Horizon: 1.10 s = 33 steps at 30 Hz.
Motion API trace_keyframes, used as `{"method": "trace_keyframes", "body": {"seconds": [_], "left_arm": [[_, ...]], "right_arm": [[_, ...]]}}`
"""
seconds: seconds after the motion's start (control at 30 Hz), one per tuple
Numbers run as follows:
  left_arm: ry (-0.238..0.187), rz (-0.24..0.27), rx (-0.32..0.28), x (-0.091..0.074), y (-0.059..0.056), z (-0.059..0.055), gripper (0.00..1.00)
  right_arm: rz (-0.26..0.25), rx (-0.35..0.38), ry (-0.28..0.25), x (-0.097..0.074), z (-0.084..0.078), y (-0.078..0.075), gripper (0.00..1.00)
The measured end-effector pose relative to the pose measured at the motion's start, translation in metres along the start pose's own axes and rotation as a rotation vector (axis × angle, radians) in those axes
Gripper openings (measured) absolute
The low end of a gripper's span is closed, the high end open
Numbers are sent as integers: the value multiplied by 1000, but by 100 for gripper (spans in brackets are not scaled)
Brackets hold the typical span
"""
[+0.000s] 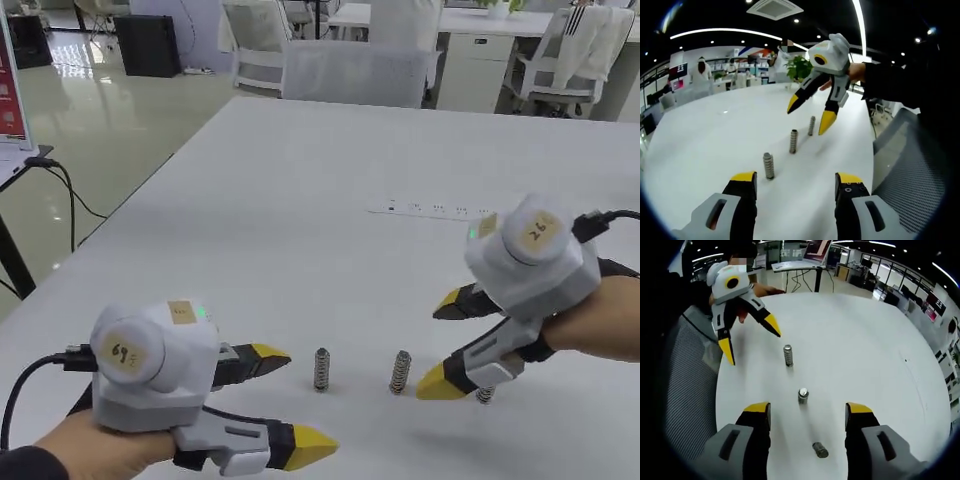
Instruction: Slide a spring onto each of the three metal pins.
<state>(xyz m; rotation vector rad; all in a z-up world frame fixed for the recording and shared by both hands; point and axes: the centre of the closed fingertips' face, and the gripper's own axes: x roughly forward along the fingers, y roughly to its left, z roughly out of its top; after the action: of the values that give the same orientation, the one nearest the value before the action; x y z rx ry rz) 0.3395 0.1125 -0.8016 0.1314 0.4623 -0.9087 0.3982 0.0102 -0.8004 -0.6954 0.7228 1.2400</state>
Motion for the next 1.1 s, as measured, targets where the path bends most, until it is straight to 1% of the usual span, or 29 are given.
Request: {"method": "trace_keyframes", "body": {"seconds": [0.07,0.27,0.4,0.47,0.67,0.77,0.87,1.1], "left_arm": [[-2,5,-3,0,1,0,59],[-13,16,-13,0,3,2,61],[-29,26,-18,0,3,4,63],[-35,30,-21,-1,3,5,64],[-53,47,-29,-3,5,5,68],[-57,45,-33,-3,3,4,69],[-59,44,-34,-3,2,4,70],[-74,54,-44,-4,3,4,73]], "right_arm": [[-10,14,-8,-4,-4,0,59],[-49,77,-55,-17,-15,2,61],[-71,116,-86,-22,-19,3,62],[-78,128,-97,-25,-21,5,62],[-121,186,-163,-33,-22,5,62],[-140,204,-190,-37,-22,6,62],[-154,218,-208,-38,-23,7,63],[-197,253,-249,-41,-28,4,64]]}}
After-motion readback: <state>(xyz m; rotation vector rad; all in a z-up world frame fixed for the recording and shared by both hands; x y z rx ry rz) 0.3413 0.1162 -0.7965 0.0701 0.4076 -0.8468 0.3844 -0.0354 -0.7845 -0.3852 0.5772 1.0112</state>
